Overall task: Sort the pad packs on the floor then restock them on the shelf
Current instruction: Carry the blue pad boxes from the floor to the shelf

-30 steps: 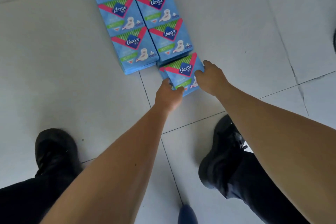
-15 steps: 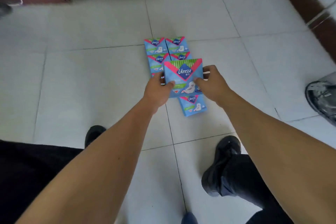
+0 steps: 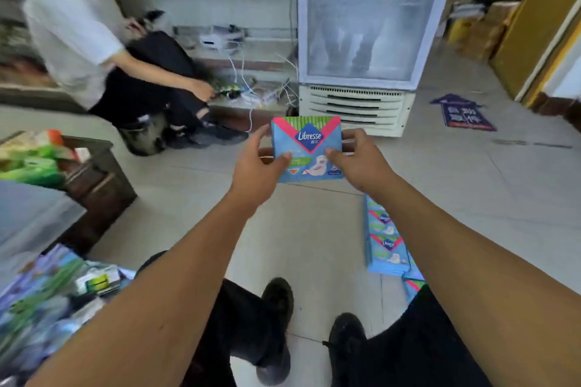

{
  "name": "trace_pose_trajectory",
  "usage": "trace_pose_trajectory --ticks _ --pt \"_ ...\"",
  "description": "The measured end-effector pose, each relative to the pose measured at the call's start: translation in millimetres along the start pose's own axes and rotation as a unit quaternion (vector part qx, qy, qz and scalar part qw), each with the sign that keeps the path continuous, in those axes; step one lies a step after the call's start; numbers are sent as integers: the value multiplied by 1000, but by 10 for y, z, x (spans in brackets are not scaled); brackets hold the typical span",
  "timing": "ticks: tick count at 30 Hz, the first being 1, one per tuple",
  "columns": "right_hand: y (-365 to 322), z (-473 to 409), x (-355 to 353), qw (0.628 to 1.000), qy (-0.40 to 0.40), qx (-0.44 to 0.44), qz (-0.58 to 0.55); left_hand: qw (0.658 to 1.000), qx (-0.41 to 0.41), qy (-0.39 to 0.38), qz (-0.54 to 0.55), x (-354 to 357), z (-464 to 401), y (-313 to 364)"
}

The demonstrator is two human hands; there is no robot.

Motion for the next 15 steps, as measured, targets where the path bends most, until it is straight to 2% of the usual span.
trace_pose_trajectory --ticks 6,15 --pt "-775 -339 956 984 -127 -116 -36 986 15 155 -65 -1166 444 396" --pt "-1663 -354 2463 937 -294 -188 -36 931 -41 339 -126 -2426 1427 504"
Point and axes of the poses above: each hand's wrist, its own z-axis away from the middle knuckle, its own x-axis out of the palm, y = z × x, the point moved 2 cm from there along -z, towards the middle knuckle, and after that the axes turned 11 degrees about -y, right-handed, at the moved point
